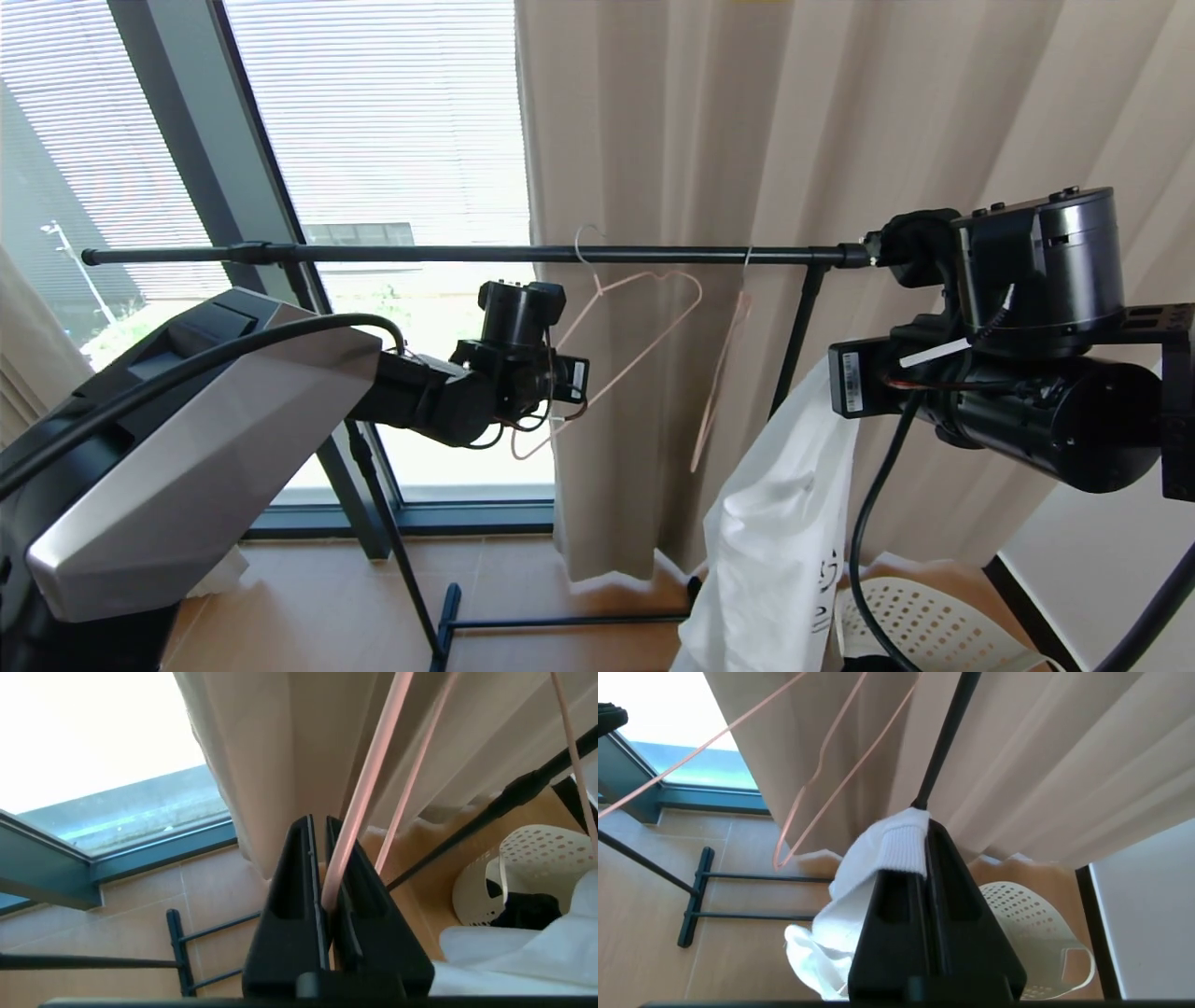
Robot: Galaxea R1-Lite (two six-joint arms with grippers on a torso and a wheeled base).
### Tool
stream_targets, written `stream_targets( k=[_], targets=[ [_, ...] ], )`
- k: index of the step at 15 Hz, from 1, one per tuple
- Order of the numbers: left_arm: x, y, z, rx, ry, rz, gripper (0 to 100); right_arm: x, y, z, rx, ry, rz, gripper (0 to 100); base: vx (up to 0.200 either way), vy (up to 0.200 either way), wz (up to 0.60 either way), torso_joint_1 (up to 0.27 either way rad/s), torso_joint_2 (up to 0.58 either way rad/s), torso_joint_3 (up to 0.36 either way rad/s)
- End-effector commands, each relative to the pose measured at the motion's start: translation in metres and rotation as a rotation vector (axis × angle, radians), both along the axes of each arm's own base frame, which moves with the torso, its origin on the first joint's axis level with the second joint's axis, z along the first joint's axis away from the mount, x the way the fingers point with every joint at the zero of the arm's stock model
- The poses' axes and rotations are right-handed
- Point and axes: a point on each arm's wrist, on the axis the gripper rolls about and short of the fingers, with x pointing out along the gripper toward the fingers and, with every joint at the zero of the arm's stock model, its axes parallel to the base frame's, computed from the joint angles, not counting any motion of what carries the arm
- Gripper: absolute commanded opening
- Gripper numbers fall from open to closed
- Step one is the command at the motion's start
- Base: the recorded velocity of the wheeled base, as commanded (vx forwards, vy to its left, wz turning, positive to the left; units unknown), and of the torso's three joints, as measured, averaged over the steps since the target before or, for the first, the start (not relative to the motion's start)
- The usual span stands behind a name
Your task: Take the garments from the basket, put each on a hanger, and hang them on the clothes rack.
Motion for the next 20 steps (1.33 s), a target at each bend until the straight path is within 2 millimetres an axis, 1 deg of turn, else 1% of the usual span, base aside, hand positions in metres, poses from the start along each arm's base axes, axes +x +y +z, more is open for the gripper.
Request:
stream_targets(
  k=[1,4,7,8,9,11,12,15,16,17,18,19,20],
  targets=[
    [-0.005,0.0,0.009,-0.007,-0.013,0.0,0,0.0,0.0,0.0,0.0,0.0,-0.001,0,0.0,0.0,0.0,0.0,0.0,0.0],
    [-0.016,0.003,0.013,-0.016,0.002,0.001,0,0.0,0.0,0.0,0.0,0.0,0.001,0,0.0,0.0,0.0,0.0,0.0,0.0],
    [-0.026,0.008,0.02,-0.034,-0.04,-0.003,0,0.0,0.0,0.0,0.0,0.0,0.001,0,0.0,0.0,0.0,0.0,0.0,0.0],
    [-0.031,0.01,0.021,-0.033,-0.041,-0.005,0,0.0,0.0,-0.001,-0.002,0.003,0.001,0,0.0,0.0,0.0,0.0,0.0,0.0],
    [-0.04,0.009,0.021,-0.03,-0.038,-0.016,0,0.001,0.001,-0.001,-0.003,0.004,0.001,0,0.0,0.0,0.0,0.0,0.0,0.0],
    [-0.047,0.012,0.022,-0.033,-0.044,-0.018,0,0.001,0.001,-0.002,-0.004,0.005,0.001,0,0.0,0.0,0.0,0.0,0.0,0.0],
    [-0.048,0.013,0.022,-0.033,-0.044,-0.018,0,0.001,0.001,-0.001,-0.003,0.004,0.001,0,0.0,0.0,0.0,0.0,0.0,0.0],
    [-0.073,0.027,0.026,-0.032,-0.048,-0.019,0,0.001,0.001,-0.002,-0.004,0.005,0.001,0,0.0,0.0,0.0,0.0,0.0,0.0],
    [-0.078,0.03,0.026,-0.033,-0.049,-0.019,0,0.001,0.001,-0.002,-0.004,0.005,0.001,0,0.0,0.0,0.0,0.0,0.0,0.0],
    [-0.093,0.038,0.028,-0.033,-0.059,-0.023,0,0.001,0.001,-0.002,-0.004,0.005,0.001,0,0.0,0.0,0.0,0.0,0.0,0.0],
    [-0.093,0.038,0.028,-0.033,-0.059,-0.023,0,0.001,0.001,-0.002,-0.004,0.005,0.001,0,0.0,0.0,0.0,0.0,0.0,0.0],
    [-0.117,0.052,0.025,-0.01,-0.071,-0.041,0,0.001,0.0,-0.002,-0.004,0.005,-0.001,0,0.0,0.0,0.0,0.0,0.0,0.0],
    [-0.129,0.057,0.022,-0.002,-0.081,-0.048,0,0.001,0.0,-0.002,-0.005,0.006,-0.002,0,0.0,0.0,0.0,0.0,0.0,0.0]
  ],
)
